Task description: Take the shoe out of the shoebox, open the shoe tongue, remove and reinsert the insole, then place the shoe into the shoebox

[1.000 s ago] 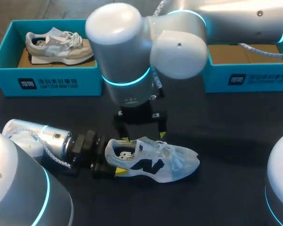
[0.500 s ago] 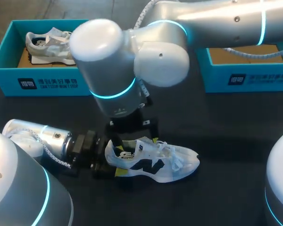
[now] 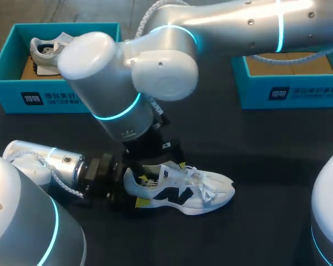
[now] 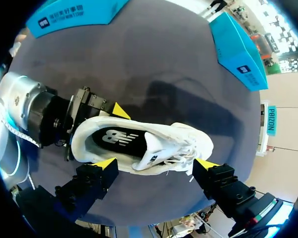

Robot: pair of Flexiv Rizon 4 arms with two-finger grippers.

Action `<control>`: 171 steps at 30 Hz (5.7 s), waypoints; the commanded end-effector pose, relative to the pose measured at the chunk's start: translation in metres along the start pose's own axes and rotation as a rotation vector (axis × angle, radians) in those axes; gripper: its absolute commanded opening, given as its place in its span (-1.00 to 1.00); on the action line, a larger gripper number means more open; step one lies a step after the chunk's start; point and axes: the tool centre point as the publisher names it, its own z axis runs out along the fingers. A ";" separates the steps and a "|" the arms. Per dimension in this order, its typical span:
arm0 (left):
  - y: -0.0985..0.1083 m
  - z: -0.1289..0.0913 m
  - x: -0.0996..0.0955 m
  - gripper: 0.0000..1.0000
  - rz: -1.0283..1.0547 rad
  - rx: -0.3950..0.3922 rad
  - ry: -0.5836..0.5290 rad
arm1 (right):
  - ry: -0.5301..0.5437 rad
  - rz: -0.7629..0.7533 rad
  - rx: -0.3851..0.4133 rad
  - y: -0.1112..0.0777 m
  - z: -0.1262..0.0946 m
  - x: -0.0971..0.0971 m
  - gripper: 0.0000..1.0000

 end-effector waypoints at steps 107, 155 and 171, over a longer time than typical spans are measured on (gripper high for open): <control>0.002 0.001 -0.001 -1.00 0.000 -0.001 -0.002 | 0.521 -0.354 0.175 0.022 0.060 -0.122 -1.00; 0.002 0.001 -0.001 -1.00 0.000 -0.001 -0.002 | 0.206 -0.734 -0.072 -0.002 -0.061 -0.059 1.00; 0.002 0.001 -0.001 -1.00 0.000 -0.001 -0.002 | 0.226 -1.134 -0.317 -0.013 -0.048 -0.035 -1.00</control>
